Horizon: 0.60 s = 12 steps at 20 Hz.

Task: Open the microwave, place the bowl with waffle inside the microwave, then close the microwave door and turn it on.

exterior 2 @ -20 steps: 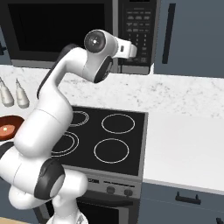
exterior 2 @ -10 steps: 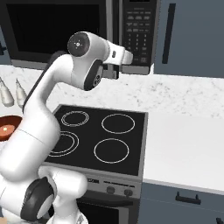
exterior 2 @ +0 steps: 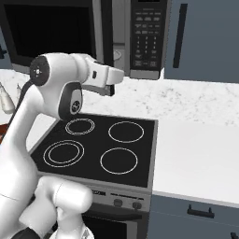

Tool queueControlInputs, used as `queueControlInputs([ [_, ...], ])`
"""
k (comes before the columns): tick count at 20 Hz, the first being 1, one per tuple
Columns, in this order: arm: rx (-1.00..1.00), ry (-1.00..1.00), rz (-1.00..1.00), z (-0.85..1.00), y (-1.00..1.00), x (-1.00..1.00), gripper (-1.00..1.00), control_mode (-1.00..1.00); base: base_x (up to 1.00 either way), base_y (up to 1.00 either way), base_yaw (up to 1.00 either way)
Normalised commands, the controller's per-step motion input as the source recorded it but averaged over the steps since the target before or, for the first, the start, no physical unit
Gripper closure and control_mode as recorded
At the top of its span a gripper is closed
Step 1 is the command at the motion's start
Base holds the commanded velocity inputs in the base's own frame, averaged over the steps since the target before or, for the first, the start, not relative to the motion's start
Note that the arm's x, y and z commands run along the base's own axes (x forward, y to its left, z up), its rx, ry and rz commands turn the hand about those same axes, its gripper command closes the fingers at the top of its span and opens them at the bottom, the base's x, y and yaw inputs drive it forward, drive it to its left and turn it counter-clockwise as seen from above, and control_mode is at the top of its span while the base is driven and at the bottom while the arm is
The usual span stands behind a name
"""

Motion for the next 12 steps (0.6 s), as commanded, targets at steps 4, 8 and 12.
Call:
queueControlInputs([
  [4, 0.0, -0.21, -0.07, 0.0, 0.01, -1.0, 1.0, -1.0, 0.0, 0.0, 0.0],
  [8, 0.0, -0.18, -0.05, 0.0, 0.07, -1.0, 1.0, -1.0, 0.0, 0.0, 0.0],
  [12, -0.05, -0.04, -0.07, 0.0, 0.45, -1.0, 1.0, -1.0, 0.0, 0.0, 0.0],
])
